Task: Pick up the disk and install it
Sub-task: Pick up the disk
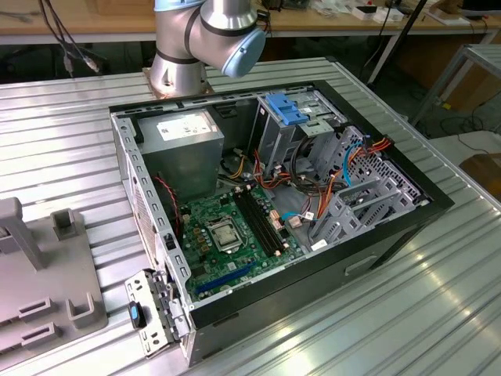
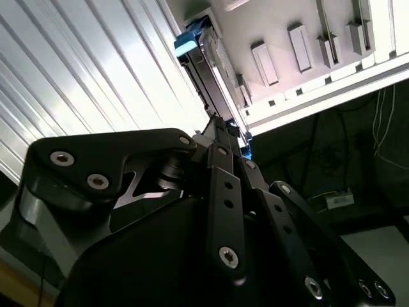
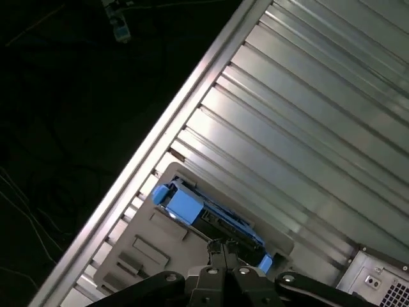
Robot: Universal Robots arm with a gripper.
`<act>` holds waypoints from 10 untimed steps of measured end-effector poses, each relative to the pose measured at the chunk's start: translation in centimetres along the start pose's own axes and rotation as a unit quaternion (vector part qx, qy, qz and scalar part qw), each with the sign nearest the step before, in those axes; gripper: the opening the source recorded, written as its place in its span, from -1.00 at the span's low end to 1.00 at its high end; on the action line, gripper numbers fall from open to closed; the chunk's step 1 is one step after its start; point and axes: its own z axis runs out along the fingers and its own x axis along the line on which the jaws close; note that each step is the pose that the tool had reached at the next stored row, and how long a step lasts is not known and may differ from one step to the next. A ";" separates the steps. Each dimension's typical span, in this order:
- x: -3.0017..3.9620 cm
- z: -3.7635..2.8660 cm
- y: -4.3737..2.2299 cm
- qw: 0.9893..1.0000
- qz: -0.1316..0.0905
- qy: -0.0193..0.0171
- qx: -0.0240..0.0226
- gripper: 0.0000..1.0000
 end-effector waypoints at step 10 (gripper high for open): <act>0.00 0.01 0.00 0.993 -0.119 0.005 -0.002 -0.79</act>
